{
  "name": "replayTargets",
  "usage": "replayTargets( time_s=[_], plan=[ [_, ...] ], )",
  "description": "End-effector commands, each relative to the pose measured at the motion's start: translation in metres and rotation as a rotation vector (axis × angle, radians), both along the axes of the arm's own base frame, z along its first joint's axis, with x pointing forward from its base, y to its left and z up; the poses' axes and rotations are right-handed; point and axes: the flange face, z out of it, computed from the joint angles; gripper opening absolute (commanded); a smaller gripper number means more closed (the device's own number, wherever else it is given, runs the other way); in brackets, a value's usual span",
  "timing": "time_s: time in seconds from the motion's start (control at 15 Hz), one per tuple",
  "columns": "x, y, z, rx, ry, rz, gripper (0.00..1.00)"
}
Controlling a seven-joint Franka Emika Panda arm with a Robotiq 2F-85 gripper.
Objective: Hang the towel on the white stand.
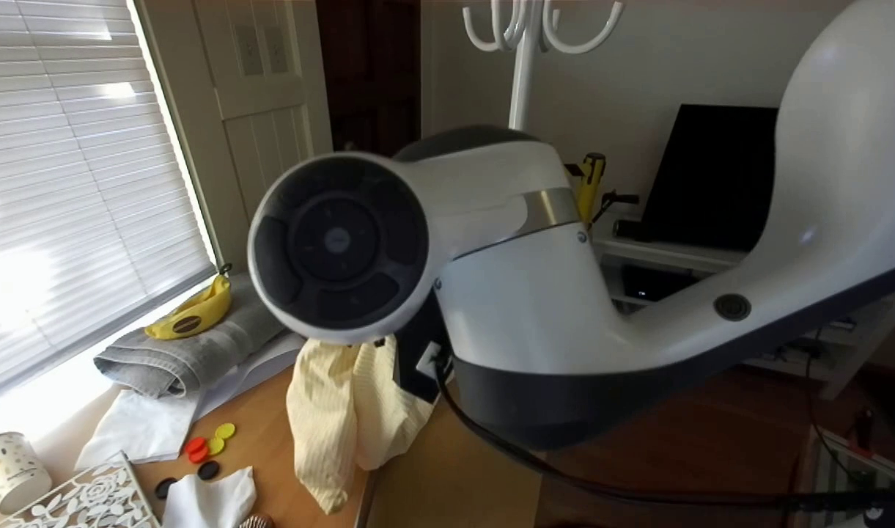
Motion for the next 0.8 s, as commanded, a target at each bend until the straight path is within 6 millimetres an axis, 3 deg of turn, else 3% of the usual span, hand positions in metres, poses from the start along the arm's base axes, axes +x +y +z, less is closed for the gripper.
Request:
replayTargets(
  time_s=[0.0, 0.27, 0.4, 0.53, 0.6, 0.73],
  plan=[
    [-0.017, -0.020, 0.087, 0.043, -0.167, -0.113, 0.01],
    [-0.055, -0.040, 0.185, 0.091, -0.340, -0.243, 0.01],
    [-0.077, -0.058, 0.221, 0.134, -0.405, -0.323, 0.01],
    [-0.092, -0.077, 0.239, 0.182, -0.469, -0.392, 0.01],
    [-0.081, -0.061, 0.230, 0.159, -0.384, -0.343, 0.01],
    [-0.087, -0.065, 0.240, 0.171, -0.390, -0.344, 0.03]
  ],
)
